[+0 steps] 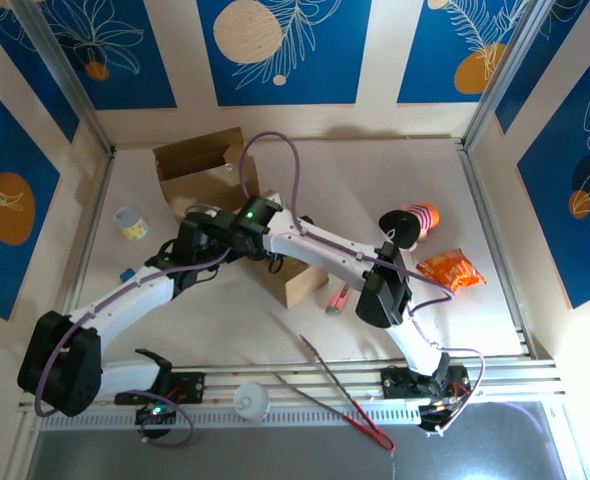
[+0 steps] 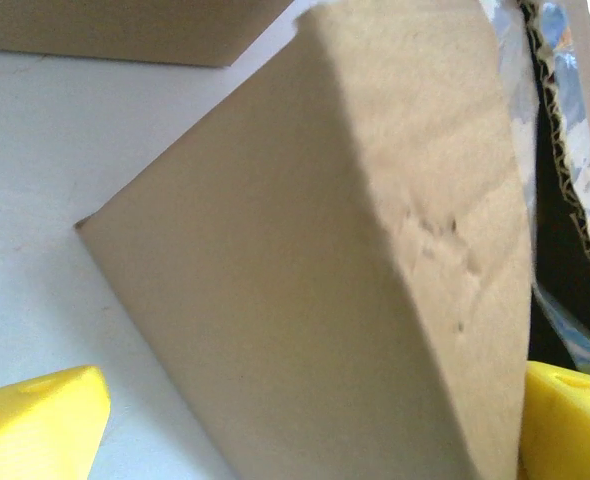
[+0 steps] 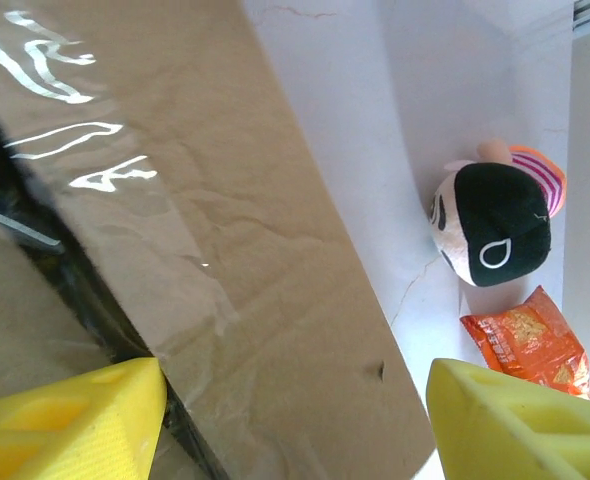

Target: Unpack the express box

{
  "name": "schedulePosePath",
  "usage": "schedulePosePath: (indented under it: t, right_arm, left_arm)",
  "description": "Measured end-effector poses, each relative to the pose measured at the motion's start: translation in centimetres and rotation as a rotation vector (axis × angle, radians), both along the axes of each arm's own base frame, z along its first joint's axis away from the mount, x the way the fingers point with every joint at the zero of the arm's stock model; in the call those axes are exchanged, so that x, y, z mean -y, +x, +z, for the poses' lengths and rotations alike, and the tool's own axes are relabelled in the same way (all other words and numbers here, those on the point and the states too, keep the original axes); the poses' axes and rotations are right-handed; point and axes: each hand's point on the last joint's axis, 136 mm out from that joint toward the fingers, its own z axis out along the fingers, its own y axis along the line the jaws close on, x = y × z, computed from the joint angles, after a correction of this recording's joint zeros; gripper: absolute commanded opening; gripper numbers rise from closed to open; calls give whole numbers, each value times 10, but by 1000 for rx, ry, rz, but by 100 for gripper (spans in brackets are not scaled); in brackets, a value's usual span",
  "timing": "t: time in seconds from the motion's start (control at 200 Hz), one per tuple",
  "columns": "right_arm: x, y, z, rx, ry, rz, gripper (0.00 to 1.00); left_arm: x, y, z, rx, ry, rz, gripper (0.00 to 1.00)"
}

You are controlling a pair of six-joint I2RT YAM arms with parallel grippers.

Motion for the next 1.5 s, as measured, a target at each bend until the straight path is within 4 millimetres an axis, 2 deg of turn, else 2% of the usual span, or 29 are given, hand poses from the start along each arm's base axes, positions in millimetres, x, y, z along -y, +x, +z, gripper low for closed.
schedulePosePath:
  t: [0.275, 0.465, 0.56, 0.73, 0.835, 0.935, 1.075, 1.26, 1.376, 1.501]
  right_arm:
    - [18, 10, 25, 55, 20, -23, 70]
    - [27, 17, 28, 66, 0, -34, 70]
    - [27, 18, 28, 50, -21, -8, 76]
    - [22, 1, 15, -80, -45, 118, 82]
    - [15, -16, 4, -180, 36, 213, 83]
    - [5, -24, 6, -220, 138, 284, 83]
    - [-10, -19, 8, -216, 206, 330, 83]
    - [-23, -6, -12, -213, 181, 328, 79]
    - [-24, 4, -19, -191, 130, 316, 76]
    - [-23, 17, -12, -119, 94, 302, 71]
  left_arm:
    - [0, -2, -1, 3, 13, -12, 100]
    - [0, -1, -1, 2, 14, -12, 100]
    - [0, -1, -1, 3, 14, -13, 100]
    - [0, -1, -1, 2, 13, -13, 100]
    - [0, -1, -1, 3, 13, -13, 100]
    - [0, -1, -1, 3, 13, -13, 100]
    - [0, -1, -1, 3, 12, -13, 100]
    - [0, -2, -1, 2, 11, -15, 100]
    - [0, -3, -2, -4, 13, -16, 100]
    - [0, -4, 0, -2, 11, -18, 100]
